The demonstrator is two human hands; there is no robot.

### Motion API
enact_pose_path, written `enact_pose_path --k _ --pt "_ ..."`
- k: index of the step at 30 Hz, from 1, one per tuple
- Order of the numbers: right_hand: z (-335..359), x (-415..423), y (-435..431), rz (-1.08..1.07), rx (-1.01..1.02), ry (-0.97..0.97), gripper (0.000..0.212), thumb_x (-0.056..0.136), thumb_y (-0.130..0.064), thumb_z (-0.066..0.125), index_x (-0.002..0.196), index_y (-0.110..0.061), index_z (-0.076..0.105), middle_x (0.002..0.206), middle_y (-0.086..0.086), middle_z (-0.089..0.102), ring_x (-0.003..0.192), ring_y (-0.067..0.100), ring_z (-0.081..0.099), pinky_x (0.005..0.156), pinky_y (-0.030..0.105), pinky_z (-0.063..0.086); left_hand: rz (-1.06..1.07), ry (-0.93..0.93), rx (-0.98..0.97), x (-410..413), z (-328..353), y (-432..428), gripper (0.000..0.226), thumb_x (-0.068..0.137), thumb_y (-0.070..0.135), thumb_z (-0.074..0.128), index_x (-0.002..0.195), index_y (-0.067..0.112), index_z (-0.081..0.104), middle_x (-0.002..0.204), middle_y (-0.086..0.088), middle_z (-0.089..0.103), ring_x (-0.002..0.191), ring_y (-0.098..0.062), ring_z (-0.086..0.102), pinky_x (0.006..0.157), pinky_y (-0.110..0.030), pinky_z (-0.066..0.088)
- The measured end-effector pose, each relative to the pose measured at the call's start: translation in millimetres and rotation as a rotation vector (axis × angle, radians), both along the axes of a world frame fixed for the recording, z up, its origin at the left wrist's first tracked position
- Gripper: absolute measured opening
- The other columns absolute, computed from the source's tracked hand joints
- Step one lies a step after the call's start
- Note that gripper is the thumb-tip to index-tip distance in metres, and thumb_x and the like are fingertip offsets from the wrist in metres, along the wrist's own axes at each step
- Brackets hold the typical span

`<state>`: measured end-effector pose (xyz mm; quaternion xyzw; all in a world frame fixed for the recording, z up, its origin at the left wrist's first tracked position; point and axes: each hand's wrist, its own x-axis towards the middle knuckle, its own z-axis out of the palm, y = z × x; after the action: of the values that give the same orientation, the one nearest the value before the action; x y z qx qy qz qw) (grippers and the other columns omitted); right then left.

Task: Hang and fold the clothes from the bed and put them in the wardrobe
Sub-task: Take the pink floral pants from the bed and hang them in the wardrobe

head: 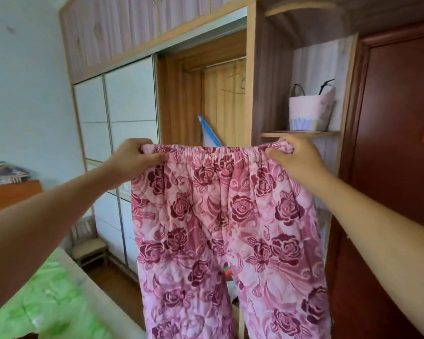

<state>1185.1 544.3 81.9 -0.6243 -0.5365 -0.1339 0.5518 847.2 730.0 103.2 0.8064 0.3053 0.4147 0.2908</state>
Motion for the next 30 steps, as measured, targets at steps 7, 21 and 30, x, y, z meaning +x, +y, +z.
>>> enact_pose_path --k 7,21,30 --pt "-47.5 85.0 20.1 -0.13 -0.059 0.06 0.018 0.068 -0.05 0.066 0.073 -0.033 0.059 0.059 -0.017 0.06 0.054 0.002 0.051 0.056 0.03 0.041 -0.157 0.033 -0.134 142.7 -55.7 35.9 0.021 0.086 0.03 0.078 0.092 0.012 0.071 0.079 -0.006 0.078 0.071 -0.024 0.077 0.058 -0.031 0.061" --pt "-91.6 160.8 202.6 0.026 -0.056 0.138 0.018 0.077 -0.028 0.068 0.072 -0.019 0.053 0.056 -0.007 0.05 0.056 0.006 0.044 0.055 0.03 0.035 -0.188 -0.059 -0.224 269.1 -103.0 172.3 0.014 0.084 0.027 0.08 0.073 0.025 0.072 0.075 -0.004 0.077 0.07 -0.022 0.076 0.054 -0.028 0.058" --pt "-113.1 137.4 330.6 0.275 -0.075 0.257 0.03 0.08 -0.035 0.064 0.073 -0.012 0.046 0.057 -0.005 0.047 0.055 0.008 0.045 0.054 0.031 0.035 0.035 -0.084 -0.174 283.1 -130.3 220.2 0.028 0.087 0.044 0.075 0.075 0.021 0.063 0.077 -0.005 0.075 0.073 -0.025 0.075 0.071 -0.05 0.063"
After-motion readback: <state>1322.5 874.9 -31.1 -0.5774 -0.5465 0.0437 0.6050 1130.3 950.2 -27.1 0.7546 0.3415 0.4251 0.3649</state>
